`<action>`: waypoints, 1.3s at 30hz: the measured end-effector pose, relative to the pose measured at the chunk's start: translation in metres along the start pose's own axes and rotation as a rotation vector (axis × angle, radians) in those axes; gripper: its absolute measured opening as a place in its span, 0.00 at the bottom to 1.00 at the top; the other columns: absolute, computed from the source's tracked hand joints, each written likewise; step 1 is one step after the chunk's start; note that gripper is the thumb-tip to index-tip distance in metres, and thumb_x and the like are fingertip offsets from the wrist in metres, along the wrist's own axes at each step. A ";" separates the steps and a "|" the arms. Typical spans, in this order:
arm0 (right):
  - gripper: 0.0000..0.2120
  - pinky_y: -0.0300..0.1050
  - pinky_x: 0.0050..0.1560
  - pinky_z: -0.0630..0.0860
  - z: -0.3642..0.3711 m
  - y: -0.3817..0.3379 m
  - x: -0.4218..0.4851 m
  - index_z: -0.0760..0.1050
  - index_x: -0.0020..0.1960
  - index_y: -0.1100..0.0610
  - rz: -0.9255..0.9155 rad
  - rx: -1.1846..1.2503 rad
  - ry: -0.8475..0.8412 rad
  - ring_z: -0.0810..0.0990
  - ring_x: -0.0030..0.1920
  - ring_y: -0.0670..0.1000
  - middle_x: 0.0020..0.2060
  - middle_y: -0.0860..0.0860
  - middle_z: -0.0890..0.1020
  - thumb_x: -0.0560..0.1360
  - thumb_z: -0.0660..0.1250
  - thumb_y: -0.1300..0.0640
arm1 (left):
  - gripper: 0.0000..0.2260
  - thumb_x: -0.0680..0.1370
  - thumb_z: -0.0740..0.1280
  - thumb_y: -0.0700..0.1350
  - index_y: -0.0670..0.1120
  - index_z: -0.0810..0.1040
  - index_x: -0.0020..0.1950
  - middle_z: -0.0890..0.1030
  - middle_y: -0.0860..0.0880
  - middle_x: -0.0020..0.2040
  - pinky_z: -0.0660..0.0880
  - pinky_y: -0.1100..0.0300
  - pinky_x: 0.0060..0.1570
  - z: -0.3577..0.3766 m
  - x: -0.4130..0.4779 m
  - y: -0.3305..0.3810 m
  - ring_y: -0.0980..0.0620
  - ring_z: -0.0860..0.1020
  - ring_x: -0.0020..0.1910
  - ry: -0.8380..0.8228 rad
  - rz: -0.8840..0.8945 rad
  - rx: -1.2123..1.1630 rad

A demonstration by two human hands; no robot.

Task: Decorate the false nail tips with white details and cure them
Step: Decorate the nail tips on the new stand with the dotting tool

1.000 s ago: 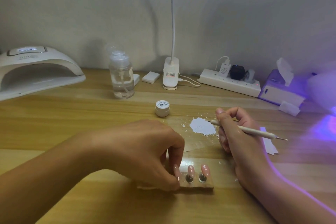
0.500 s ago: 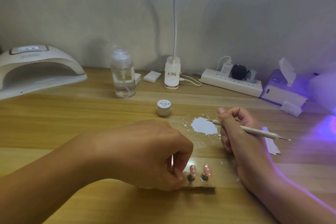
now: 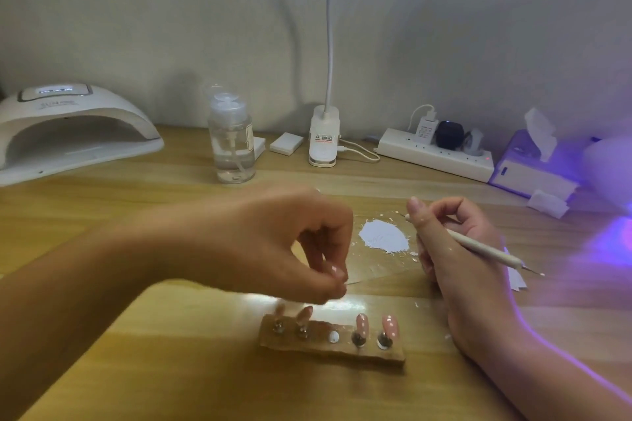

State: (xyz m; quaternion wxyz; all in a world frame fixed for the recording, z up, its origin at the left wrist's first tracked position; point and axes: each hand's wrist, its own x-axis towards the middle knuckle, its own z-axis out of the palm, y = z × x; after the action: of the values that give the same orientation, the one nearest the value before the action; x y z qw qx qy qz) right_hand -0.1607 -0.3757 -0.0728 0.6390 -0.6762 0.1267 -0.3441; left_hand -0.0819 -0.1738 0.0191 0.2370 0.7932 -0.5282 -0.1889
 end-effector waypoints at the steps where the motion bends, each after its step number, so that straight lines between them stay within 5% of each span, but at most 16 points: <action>1: 0.11 0.34 0.24 0.65 -0.001 -0.002 0.000 0.72 0.40 0.51 -0.040 -0.011 -0.007 0.67 0.26 0.44 0.26 0.48 0.72 0.75 0.72 0.50 | 0.07 0.73 0.74 0.48 0.55 0.77 0.40 0.85 0.55 0.45 0.79 0.63 0.51 -0.005 0.000 -0.004 0.59 0.83 0.47 0.007 0.016 -0.098; 3: 0.10 0.35 0.26 0.66 -0.002 -0.005 0.002 0.73 0.41 0.50 -0.115 -0.044 -0.023 0.69 0.28 0.45 0.29 0.48 0.74 0.75 0.74 0.50 | 0.05 0.73 0.74 0.46 0.53 0.79 0.41 0.86 0.50 0.44 0.81 0.59 0.50 -0.011 0.003 -0.015 0.53 0.85 0.45 0.073 0.036 -0.251; 6: 0.07 0.34 0.26 0.68 -0.007 -0.006 0.009 0.77 0.42 0.49 -0.125 -0.096 0.017 0.73 0.28 0.44 0.30 0.49 0.79 0.77 0.71 0.50 | 0.05 0.73 0.75 0.43 0.49 0.81 0.42 0.84 0.51 0.37 0.78 0.66 0.40 0.000 0.016 -0.037 0.57 0.82 0.37 0.280 -0.017 -0.378; 13: 0.07 0.41 0.30 0.67 -0.017 0.003 0.019 0.72 0.41 0.53 0.132 -0.310 -0.031 0.75 0.25 0.42 0.33 0.50 0.85 0.74 0.69 0.54 | 0.04 0.72 0.76 0.50 0.53 0.83 0.41 0.84 0.57 0.38 0.64 0.75 0.27 0.046 0.035 -0.063 0.64 0.70 0.24 0.446 -0.024 -0.256; 17: 0.08 0.43 0.33 0.66 -0.014 0.001 0.016 0.71 0.34 0.55 0.145 -0.386 -0.064 0.74 0.25 0.41 0.27 0.51 0.83 0.70 0.68 0.57 | 0.05 0.70 0.75 0.55 0.56 0.84 0.41 0.83 0.59 0.37 0.63 0.74 0.27 0.056 0.039 -0.065 0.63 0.70 0.24 0.483 0.001 -0.256; 22: 0.09 0.37 0.30 0.71 -0.012 0.000 0.016 0.72 0.38 0.57 0.130 -0.435 -0.074 0.79 0.26 0.43 0.28 0.50 0.84 0.73 0.69 0.55 | 0.02 0.71 0.70 0.59 0.64 0.80 0.39 0.80 0.66 0.35 0.65 0.72 0.29 0.060 0.040 -0.066 0.63 0.71 0.26 0.507 0.050 -0.191; 25: 0.09 0.41 0.32 0.68 -0.012 0.001 0.016 0.72 0.38 0.56 0.140 -0.462 -0.086 0.79 0.26 0.42 0.27 0.49 0.83 0.73 0.69 0.55 | 0.01 0.74 0.72 0.53 0.59 0.84 0.43 0.78 0.67 0.37 0.65 0.72 0.33 0.060 0.040 -0.069 0.62 0.72 0.29 0.515 0.046 -0.158; 29: 0.10 0.33 0.29 0.70 -0.011 0.000 0.016 0.72 0.41 0.57 0.118 -0.471 -0.073 0.79 0.26 0.39 0.29 0.48 0.84 0.75 0.69 0.52 | 0.07 0.76 0.72 0.50 0.54 0.86 0.52 0.78 0.61 0.45 0.66 0.66 0.36 0.060 0.040 -0.070 0.59 0.70 0.31 0.492 0.017 -0.136; 33: 0.11 0.43 0.36 0.69 -0.010 -0.001 0.015 0.73 0.41 0.57 0.138 -0.494 -0.112 0.78 0.29 0.40 0.30 0.48 0.85 0.76 0.69 0.51 | 0.13 0.73 0.69 0.57 0.55 0.86 0.53 0.76 0.57 0.46 0.70 0.59 0.37 0.061 0.040 -0.067 0.58 0.69 0.33 0.481 0.017 -0.138; 35: 0.10 0.40 0.33 0.71 -0.010 -0.003 0.015 0.73 0.41 0.58 0.133 -0.471 -0.098 0.79 0.28 0.40 0.30 0.49 0.85 0.76 0.69 0.53 | 0.16 0.71 0.68 0.61 0.55 0.86 0.52 0.75 0.59 0.43 0.72 0.55 0.38 0.061 0.040 -0.067 0.58 0.69 0.34 0.463 0.018 -0.139; 39: 0.13 0.39 0.33 0.69 -0.008 -0.007 0.012 0.73 0.43 0.57 0.104 -0.536 -0.105 0.78 0.28 0.37 0.31 0.45 0.85 0.76 0.70 0.49 | 0.06 0.72 0.75 0.52 0.58 0.85 0.48 0.75 0.64 0.40 0.68 0.61 0.36 0.061 0.041 -0.069 0.59 0.70 0.32 0.455 0.030 -0.106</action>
State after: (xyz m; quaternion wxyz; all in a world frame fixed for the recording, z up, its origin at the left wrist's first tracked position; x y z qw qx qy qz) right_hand -0.1590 -0.3887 -0.0628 0.4596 -0.8307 0.2144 -0.2294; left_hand -0.0489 -0.2000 -0.0728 0.3941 0.7938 -0.4623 -0.0294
